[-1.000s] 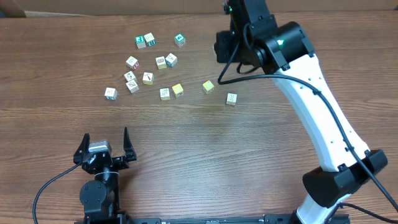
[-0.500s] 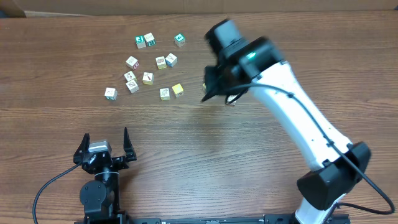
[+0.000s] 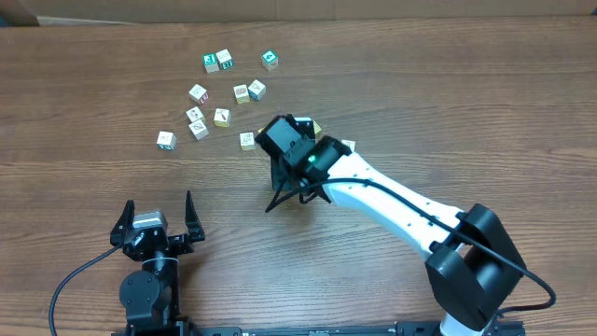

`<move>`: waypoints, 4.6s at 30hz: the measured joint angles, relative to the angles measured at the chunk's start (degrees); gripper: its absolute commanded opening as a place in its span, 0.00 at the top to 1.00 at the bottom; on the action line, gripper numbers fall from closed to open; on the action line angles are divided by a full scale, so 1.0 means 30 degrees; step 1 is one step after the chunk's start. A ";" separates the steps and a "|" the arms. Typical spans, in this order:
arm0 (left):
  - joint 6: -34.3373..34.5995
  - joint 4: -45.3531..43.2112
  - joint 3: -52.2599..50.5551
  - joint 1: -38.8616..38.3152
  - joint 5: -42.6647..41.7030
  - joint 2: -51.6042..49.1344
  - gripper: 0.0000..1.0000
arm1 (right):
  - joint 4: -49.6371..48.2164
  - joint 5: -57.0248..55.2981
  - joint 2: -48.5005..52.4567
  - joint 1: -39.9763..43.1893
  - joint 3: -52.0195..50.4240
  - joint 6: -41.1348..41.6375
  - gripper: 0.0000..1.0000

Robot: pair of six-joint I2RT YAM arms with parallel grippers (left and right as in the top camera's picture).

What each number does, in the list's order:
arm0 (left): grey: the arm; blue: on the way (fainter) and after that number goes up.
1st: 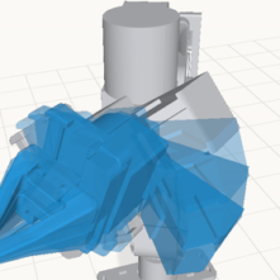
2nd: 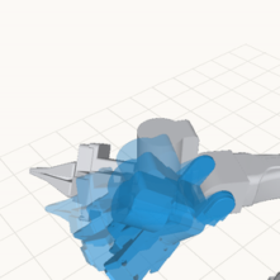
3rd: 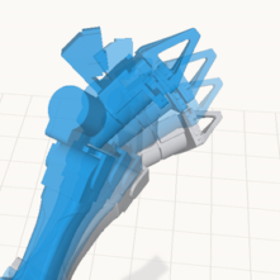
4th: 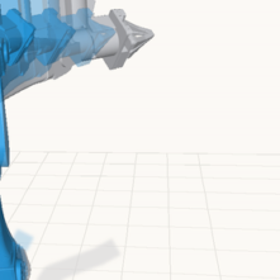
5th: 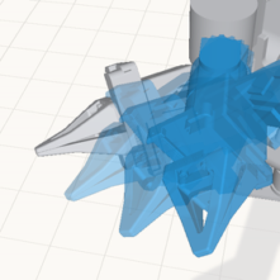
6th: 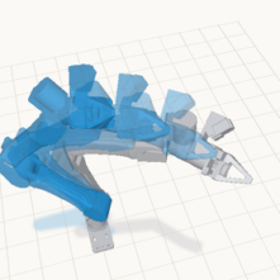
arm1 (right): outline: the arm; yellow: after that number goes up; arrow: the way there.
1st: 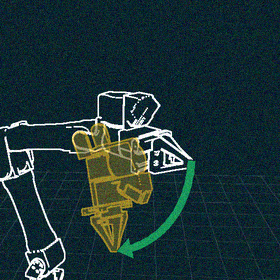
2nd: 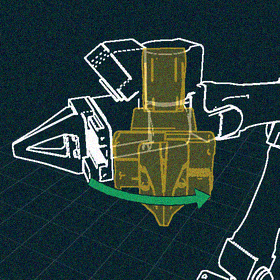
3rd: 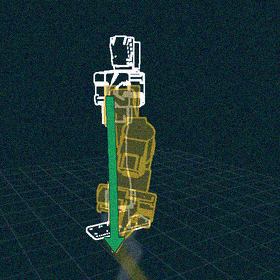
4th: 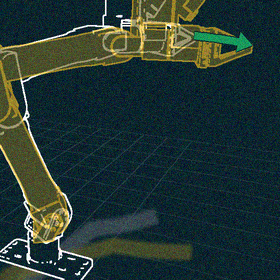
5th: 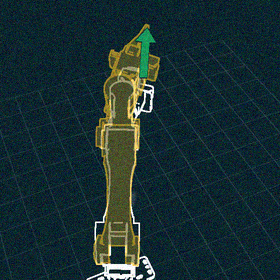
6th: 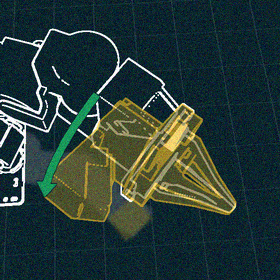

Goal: Form a tower
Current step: 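Carry the red 3 block toward the front-center of the table, then lower the red 3 block onto the table and open the right gripper, then move the right gripper over the white I block near the yellow block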

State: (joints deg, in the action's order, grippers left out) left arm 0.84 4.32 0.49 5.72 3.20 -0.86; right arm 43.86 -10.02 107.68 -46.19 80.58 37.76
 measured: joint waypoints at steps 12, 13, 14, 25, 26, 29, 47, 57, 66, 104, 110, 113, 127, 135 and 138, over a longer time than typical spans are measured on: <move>0.0000 0.0007 0.0000 0.0000 0.0000 0.0000 0.00 | -0.4087 -0.1275 0.0000 -0.0022 -0.3417 0.0415 0.79; 0.0000 0.0007 0.0000 0.0000 0.0000 0.0000 0.01 | -0.4430 -0.1304 0.0000 -0.0022 -0.3548 0.0415 0.79; 0.0000 0.0007 0.0000 0.0000 0.0000 0.0000 0.01 | -0.4765 -0.1311 0.0000 -0.0029 -0.3672 0.0430 0.79; 0.0000 0.0007 0.0000 0.0000 0.0000 0.0000 0.00 | -0.5901 -0.1319 0.0772 -0.0262 -0.4146 0.0408 0.72; 0.0000 0.0007 0.0000 0.0000 0.0000 0.0000 0.00 | -0.5923 -0.1319 0.0889 -0.0262 -0.4146 0.0415 0.71; 0.0000 0.0007 0.0000 0.0000 0.0000 0.0000 0.00 | -0.5938 -0.1319 0.0962 -0.0262 -0.4146 0.0408 0.64; 0.0000 0.0007 0.0000 0.0000 0.0000 0.0000 0.00 | -0.6331 -0.1690 0.1129 -0.0262 -0.4153 0.0408 0.58; 0.0000 0.0007 0.0000 0.0000 0.0000 0.0000 0.01 | -0.6637 -0.1974 0.1137 -0.0262 -0.4153 0.0364 0.53; 0.0000 0.0007 0.0000 0.0000 0.0000 0.0000 0.01 | -0.5756 -0.2273 0.1056 -0.0255 -0.3526 -0.0386 0.53; 0.0000 0.0007 0.0000 0.0000 0.0000 0.0000 0.00 | 0.2936 0.0925 -0.0554 0.7592 0.0576 -0.1494 0.14; 0.0000 0.0007 0.0000 0.0000 0.0000 0.0000 0.00 | 0.3031 0.1596 -0.0561 0.7766 0.0510 -0.1486 0.26; 0.0000 0.0007 0.0000 0.0000 0.0000 0.0000 0.01 | 0.1603 0.1872 -0.0561 0.7613 -0.0015 -0.1515 0.29; 0.0000 0.0007 0.0000 0.0000 0.0000 0.0000 0.01 | -0.3177 0.1763 -0.0554 0.7286 -0.3344 -0.1596 0.43; 0.0000 0.0007 0.0000 0.0000 0.0000 0.0000 0.00 | -0.4765 0.1588 -0.0386 0.7278 -0.3934 -0.1625 0.50; 0.0000 0.0007 0.0000 0.0000 0.0000 0.0000 0.00 | -0.5151 0.1362 -0.0291 0.7278 -0.3934 -0.1668 0.52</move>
State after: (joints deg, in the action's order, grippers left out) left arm 0.84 4.34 0.49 5.72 3.20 -0.86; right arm 28.40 -5.93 106.80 -24.36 68.77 32.75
